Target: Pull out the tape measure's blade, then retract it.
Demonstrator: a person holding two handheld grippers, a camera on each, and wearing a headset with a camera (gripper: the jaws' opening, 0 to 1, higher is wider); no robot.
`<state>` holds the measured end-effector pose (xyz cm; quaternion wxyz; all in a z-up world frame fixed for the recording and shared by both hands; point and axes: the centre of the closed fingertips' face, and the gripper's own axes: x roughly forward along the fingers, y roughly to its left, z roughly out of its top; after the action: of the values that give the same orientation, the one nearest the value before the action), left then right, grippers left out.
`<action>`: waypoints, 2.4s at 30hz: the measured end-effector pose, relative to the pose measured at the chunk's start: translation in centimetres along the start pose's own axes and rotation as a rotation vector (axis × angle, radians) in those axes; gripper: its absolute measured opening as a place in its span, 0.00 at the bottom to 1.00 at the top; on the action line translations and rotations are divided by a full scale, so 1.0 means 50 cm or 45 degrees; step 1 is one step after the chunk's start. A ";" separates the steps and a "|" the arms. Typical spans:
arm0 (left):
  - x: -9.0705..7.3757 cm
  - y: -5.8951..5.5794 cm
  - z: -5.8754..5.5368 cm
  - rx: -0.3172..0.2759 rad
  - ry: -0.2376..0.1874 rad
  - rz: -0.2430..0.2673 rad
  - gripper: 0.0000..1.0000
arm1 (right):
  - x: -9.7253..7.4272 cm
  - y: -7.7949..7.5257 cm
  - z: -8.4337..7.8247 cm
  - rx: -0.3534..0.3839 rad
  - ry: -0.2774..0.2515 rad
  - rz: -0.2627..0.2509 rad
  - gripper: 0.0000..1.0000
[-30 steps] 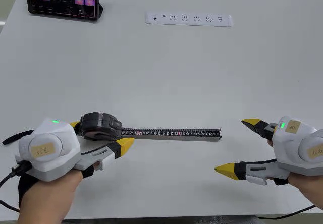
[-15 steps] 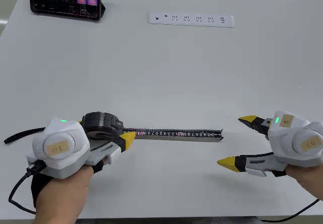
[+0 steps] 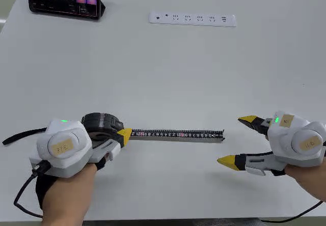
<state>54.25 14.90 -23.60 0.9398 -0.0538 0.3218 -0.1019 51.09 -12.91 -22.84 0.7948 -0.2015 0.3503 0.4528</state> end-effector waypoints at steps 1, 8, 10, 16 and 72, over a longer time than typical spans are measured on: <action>0.000 0.001 0.000 -0.003 -0.001 0.002 0.68 | 0.000 0.000 0.000 -0.001 0.000 0.001 0.67; 0.004 0.008 0.002 -0.035 -0.002 0.019 0.65 | 0.003 0.001 0.000 -0.010 0.002 0.010 0.64; 0.005 0.011 0.001 -0.035 0.001 0.025 0.64 | 0.004 0.002 0.000 -0.012 0.006 0.015 0.62; 0.006 0.014 -0.001 -0.040 0.005 0.031 0.61 | 0.007 0.004 0.000 -0.033 0.013 0.024 0.59; 0.010 0.015 -0.006 -0.045 0.027 0.032 0.62 | 0.082 -0.025 -0.031 -0.398 0.304 0.304 0.18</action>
<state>54.60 15.48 -24.25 0.9363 -0.0652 0.3343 -0.0851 52.99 -12.14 -26.93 0.6475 -0.3314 0.3888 0.5655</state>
